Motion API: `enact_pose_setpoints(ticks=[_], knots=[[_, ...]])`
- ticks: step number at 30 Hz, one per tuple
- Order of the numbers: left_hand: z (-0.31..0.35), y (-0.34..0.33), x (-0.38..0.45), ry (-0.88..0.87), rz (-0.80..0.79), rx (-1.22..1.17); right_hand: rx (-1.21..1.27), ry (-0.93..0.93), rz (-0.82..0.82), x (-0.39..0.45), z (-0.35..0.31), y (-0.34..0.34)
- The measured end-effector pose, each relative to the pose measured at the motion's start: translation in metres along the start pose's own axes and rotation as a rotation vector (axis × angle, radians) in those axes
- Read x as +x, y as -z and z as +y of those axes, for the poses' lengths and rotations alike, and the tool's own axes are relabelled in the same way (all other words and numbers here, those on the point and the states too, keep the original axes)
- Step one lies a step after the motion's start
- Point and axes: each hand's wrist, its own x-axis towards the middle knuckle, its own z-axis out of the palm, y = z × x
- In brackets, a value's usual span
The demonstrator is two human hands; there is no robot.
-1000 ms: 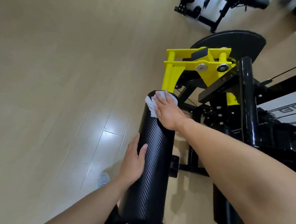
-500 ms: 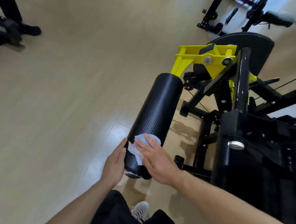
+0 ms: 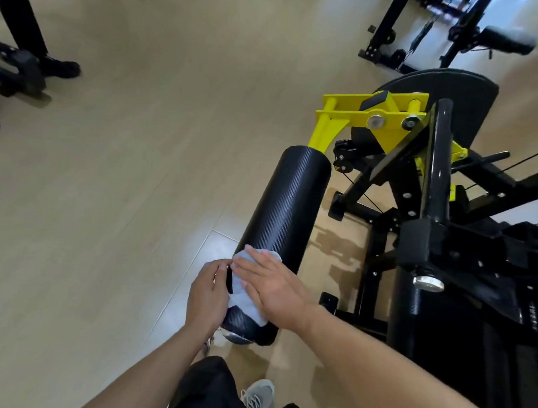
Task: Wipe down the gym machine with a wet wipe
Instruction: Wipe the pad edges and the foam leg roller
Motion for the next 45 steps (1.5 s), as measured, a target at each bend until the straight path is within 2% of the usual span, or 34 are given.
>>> enact_pose_setpoints(ticks=[6, 11, 16, 18, 20, 24, 28, 31, 35, 40, 42, 45], knots=[[0.023, -0.011, 0.047, -0.024, -0.086, 0.043, -0.14, -0.166, -0.096, 0.071, 0.066, 0.048], [0.03, 0.0, 0.069, -0.199, -0.4, 0.297, -0.224, -0.382, -0.138, 0.132, 0.125, 0.079], [0.019, 0.02, 0.082, -0.164, -0.49, 0.322, -0.37, -0.601, -0.207, 0.185, 0.163, 0.095], [0.012, 0.029, 0.085, -0.154, -0.481, 0.332, -0.396, -0.56, -0.267, 0.191, 0.154, 0.089], [0.005, 0.036, 0.085, -0.131, -0.454, 0.337, -0.411, -0.425, -0.327, 0.18, 0.13, 0.077], [-0.002, 0.047, 0.08, -0.08, -0.395, 0.319, -0.385, -0.261, -0.366, 0.14, 0.08, 0.058], [-0.001, 0.047, 0.059, -0.093, -0.376, 0.32, -0.24, -0.237, -0.294, 0.087, 0.034, 0.042], [0.001, 0.041, 0.031, -0.101, -0.341, 0.225, -0.143, -0.238, -0.195, 0.039, -0.007, 0.025], [-0.012, 0.037, -0.02, 0.059, -0.191, 0.027, -0.064, -0.229, -0.039, -0.02, -0.059, -0.008], [-0.011, 0.038, -0.041, 0.1, -0.218, 0.066, 0.192, -0.481, 0.254, -0.05, -0.099, -0.05], [-0.006, 0.035, -0.037, 0.112, -0.216, 0.108, 0.205, -0.541, 0.281, -0.048, -0.101, -0.055], [-0.007, 0.032, -0.028, 0.11, -0.215, 0.175, 0.168, -0.498, 0.215, -0.039, -0.085, -0.043]])
